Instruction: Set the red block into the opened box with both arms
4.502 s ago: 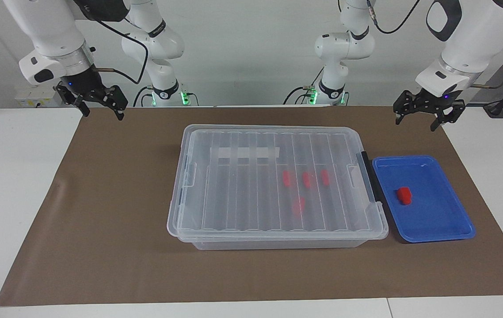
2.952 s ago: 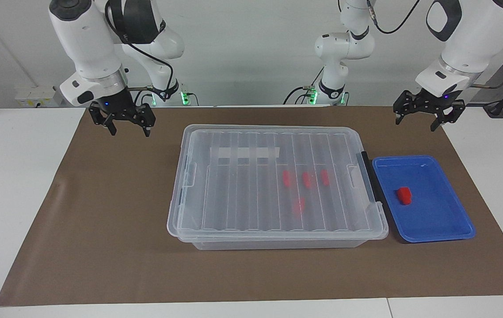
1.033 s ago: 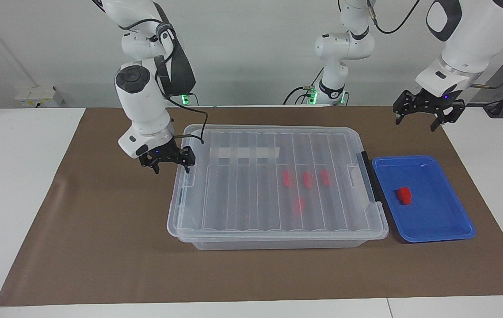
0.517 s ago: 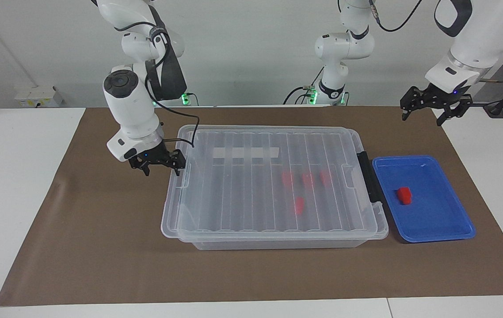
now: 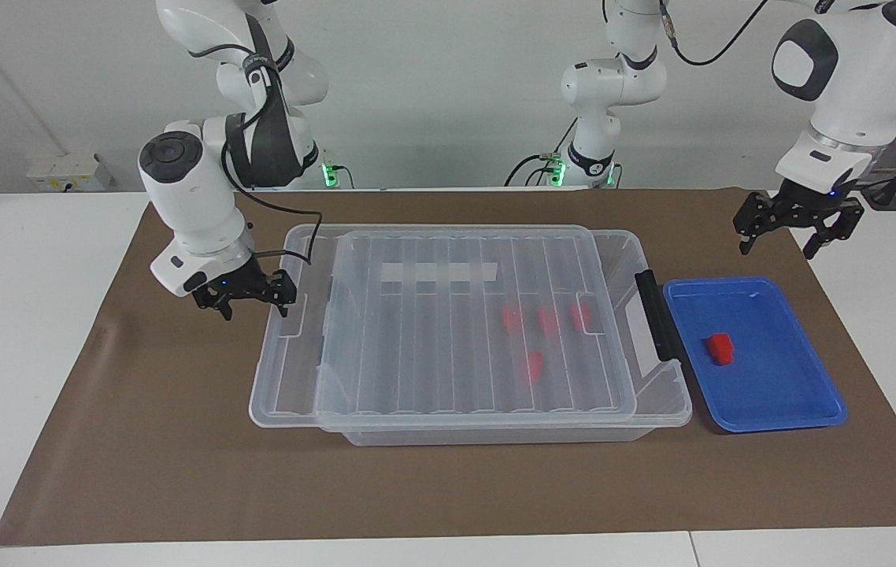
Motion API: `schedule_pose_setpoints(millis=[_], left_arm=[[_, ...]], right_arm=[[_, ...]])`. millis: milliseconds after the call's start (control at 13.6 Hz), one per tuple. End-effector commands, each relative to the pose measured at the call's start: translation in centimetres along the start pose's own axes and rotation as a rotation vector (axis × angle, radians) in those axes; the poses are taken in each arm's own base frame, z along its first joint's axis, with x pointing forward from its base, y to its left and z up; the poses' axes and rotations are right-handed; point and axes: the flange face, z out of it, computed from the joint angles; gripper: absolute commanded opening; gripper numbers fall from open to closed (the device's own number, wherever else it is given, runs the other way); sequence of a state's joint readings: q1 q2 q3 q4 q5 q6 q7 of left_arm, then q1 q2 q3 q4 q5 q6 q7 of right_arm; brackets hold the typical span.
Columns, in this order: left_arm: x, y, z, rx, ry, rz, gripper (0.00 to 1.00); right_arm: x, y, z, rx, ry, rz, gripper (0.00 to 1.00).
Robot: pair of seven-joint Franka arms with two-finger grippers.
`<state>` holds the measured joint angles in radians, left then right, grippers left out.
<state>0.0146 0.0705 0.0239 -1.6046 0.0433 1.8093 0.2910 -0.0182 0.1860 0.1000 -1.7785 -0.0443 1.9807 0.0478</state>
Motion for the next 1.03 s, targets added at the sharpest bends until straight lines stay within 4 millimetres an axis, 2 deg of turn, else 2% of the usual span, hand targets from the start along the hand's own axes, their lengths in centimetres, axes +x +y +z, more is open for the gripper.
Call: schedule_pose_setpoints(millis=[0, 148, 221, 369, 443, 590, 664, 812, 959], left_arm=[[3.7, -1.2, 0.5, -0.041, -0.034, -0.029, 1.00], [6.1, -1.7, 3.7, -0.055, -0.072, -0.030, 1.00], [7.2, -2.1, 4.1, -0.049, -0.062, -0.031, 1.00], [8.2, -4.0, 6.9, -0.020, -0.038, -0.046, 1.00], [8.2, -5.7, 7.7, 0.005, -0.011, -0.064, 1.00], [7.3, -8.1, 11.2, 0.011, -0.003, -0.041, 1.00], [6.3, -8.9, 13.8, -0.012, -0.009, -0.068, 1.00], [5.3, -9.3, 17.4, -0.053, 0.023, -0.130, 1.00], [3.3, -8.8, 22.4, -0.043, 0.029, -0.157, 1.00]], right_arm=[[-0.2, 2.3, 0.2, -0.013, -0.027, -0.043, 1.00], [-0.5, 4.2, 0.1, -0.012, -0.047, -0.066, 1.00], [-0.6, 5.1, 0.0, -0.012, -0.054, -0.081, 1.00], [-0.9, 7.1, 0.0, -0.012, -0.059, -0.114, 1.00], [-1.0, 8.1, -0.1, -0.013, -0.064, -0.128, 1.00], [-1.2, 9.6, -0.1, -0.013, -0.072, -0.172, 1.00], [-1.3, 10.4, -0.3, -0.013, -0.073, -0.195, 1.00], [-1.5, 12.1, -0.5, -0.014, -0.081, -0.251, 1.00], [-1.4, 12.5, -0.9, -0.013, -0.087, -0.271, 1.00]])
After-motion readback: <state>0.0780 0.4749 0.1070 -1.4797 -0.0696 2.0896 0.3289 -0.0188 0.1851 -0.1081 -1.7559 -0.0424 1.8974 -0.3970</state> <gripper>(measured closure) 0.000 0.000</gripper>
